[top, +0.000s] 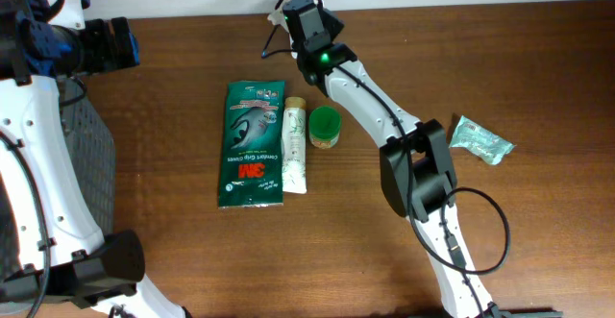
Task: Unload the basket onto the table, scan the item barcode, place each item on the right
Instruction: 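Carry the Kleenex box right and drop it beside the green bag, then reach the right gripper to the green-lidded jar and grasp it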
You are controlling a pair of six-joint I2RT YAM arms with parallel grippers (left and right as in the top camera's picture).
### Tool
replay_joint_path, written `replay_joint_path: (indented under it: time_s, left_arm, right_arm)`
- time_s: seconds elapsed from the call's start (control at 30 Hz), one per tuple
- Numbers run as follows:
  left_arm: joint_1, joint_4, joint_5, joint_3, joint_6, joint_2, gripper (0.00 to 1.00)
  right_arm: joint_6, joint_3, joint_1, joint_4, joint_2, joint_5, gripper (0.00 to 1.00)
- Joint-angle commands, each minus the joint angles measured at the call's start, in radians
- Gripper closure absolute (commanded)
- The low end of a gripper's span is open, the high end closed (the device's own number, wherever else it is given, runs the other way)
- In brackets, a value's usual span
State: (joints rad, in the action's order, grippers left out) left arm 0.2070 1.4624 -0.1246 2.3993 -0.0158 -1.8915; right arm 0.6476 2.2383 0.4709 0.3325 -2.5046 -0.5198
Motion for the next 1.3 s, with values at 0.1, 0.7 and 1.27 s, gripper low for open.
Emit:
replay_joint_path:
  time_s: [0.1,0.7,1.27]
  left_arm:
    - [-0.001,-0.002,-0.01,0.005,-0.008,0.0,0.01]
    - [-0.001,-0.002,-0.01,0.005,-0.008,0.0,0.01]
    - [-0.001,-0.002,-0.01,0.005,-0.008,0.0,0.01]
  right_arm:
    - [-0.406,0.008,-0.043,0.288,0.321,0.125,0.96]
    - [-0.897,-0.232,-0.54,0.943,0.433,0.536,0.96]
    - [-0.872,-0.563,-0.732,0.632,0.434,0.685,0.53]
